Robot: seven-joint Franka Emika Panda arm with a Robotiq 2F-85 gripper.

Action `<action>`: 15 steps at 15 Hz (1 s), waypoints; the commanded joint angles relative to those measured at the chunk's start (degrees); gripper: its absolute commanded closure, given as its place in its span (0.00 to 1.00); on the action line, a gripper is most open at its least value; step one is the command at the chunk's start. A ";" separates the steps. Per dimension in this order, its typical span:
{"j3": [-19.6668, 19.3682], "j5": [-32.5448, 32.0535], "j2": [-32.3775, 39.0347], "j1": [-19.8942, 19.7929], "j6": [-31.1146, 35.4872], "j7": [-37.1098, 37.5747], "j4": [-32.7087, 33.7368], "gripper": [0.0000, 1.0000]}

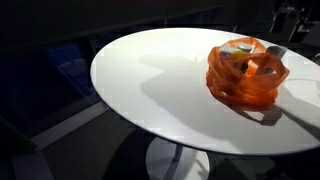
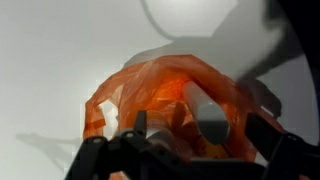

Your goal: Remove the white roll on container from the plastic bag and put it on the table

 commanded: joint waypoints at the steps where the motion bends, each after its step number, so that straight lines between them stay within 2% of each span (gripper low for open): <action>1: -0.53 1.94 -1.59 0.98 3.47 -4.11 -2.45 0.00; 5: -0.13 2.91 -1.49 1.89 4.58 -5.95 -3.50 0.00; 6: -0.03 2.73 -1.45 2.07 4.59 -6.01 -3.58 0.20; 8: 0.07 2.38 -1.48 2.34 4.52 -5.90 -3.59 0.34; 10: 0.09 1.91 -1.51 2.39 4.44 -5.74 -3.44 0.53; 12: 0.06 1.49 -1.58 2.22 4.60 -5.64 -3.35 0.63; 14: 0.01 1.25 -1.62 2.08 4.74 -5.47 -3.23 0.84; 15: -0.04 1.25 -1.80 2.05 4.71 -5.55 -3.17 0.88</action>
